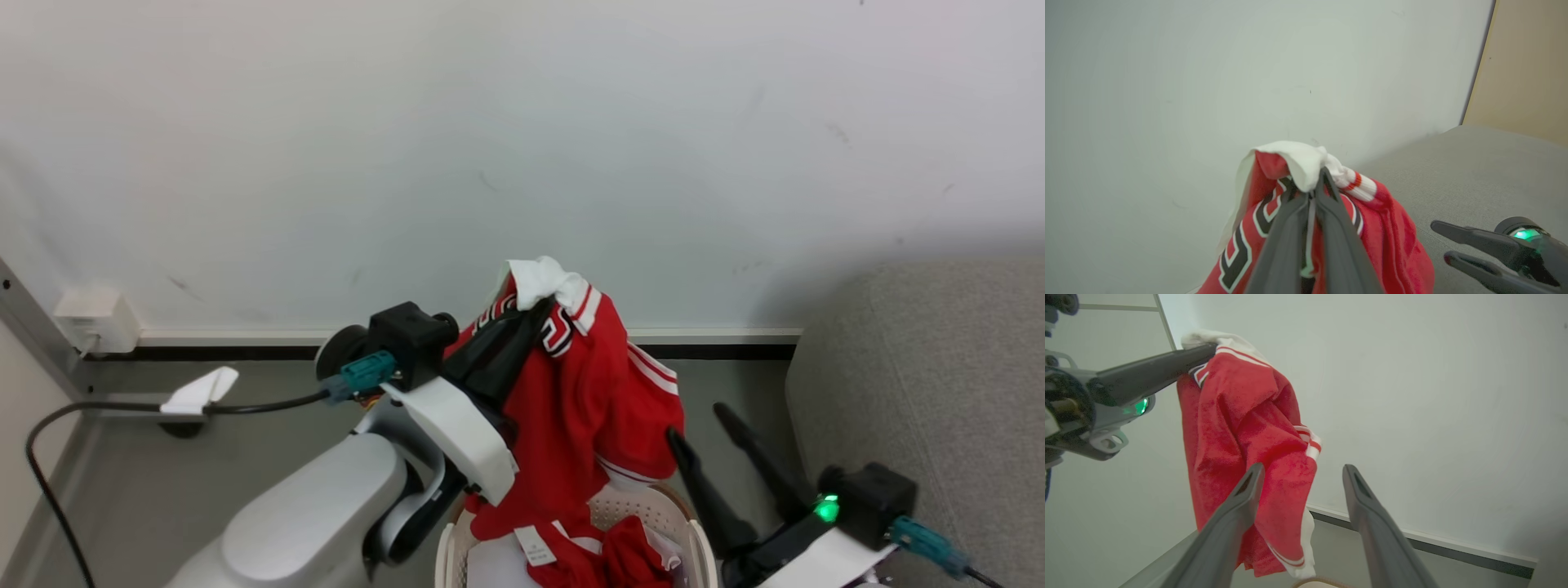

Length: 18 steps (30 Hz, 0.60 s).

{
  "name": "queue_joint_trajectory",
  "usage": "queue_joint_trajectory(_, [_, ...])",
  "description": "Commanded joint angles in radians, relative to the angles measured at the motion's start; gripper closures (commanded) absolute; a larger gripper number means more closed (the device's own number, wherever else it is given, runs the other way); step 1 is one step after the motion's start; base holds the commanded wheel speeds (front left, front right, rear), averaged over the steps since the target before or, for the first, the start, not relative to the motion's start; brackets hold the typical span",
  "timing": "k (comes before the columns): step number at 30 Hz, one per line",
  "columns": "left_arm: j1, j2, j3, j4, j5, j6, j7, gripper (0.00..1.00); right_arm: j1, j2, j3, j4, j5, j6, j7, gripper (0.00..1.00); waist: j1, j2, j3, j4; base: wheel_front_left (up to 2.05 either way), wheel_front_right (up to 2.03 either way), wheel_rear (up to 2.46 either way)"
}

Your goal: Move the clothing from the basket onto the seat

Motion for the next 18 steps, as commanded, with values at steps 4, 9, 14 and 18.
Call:
queue_joint_trajectory(4, [-0.013, -0.021, -0.012, 0.01, 0.005, -0.016, 0.0, 1.0, -0.065, -0.013, 0.115, 0.095, 0.075, -0.002, 0.001, 0.0, 0.0, 0.0, -0.006, 0.027, 0.0, 0.0, 0.0])
queue_joint_trajectory(9, [-0.026, -0.052, -0.031, 0.018, 0.003, -0.029, 0.007, 1.0, -0.144, -0.002, 0.249, 0.208, 0.153, -0.002, 0.001, 0.0, 0.0, 0.0, -0.014, 0.063, 0.0, 0.0, 0.0])
queue_joint_trajectory(14, [-0.028, -0.082, -0.048, 0.021, -0.005, -0.041, 0.012, 1.0, -0.213, 0.028, 0.306, 0.264, 0.185, -0.002, 0.001, 0.0, 0.0, 0.0, -0.018, 0.096, 0.0, 0.0, 0.0])
queue_joint_trajectory(18, [-0.026, -0.101, -0.064, 0.027, -0.007, -0.049, 0.014, 1.0, -0.246, 0.059, 0.319, 0.292, 0.185, -0.002, 0.001, 0.0, 0.0, 0.0, -0.022, 0.12, 0.0, 0.0, 0.0])
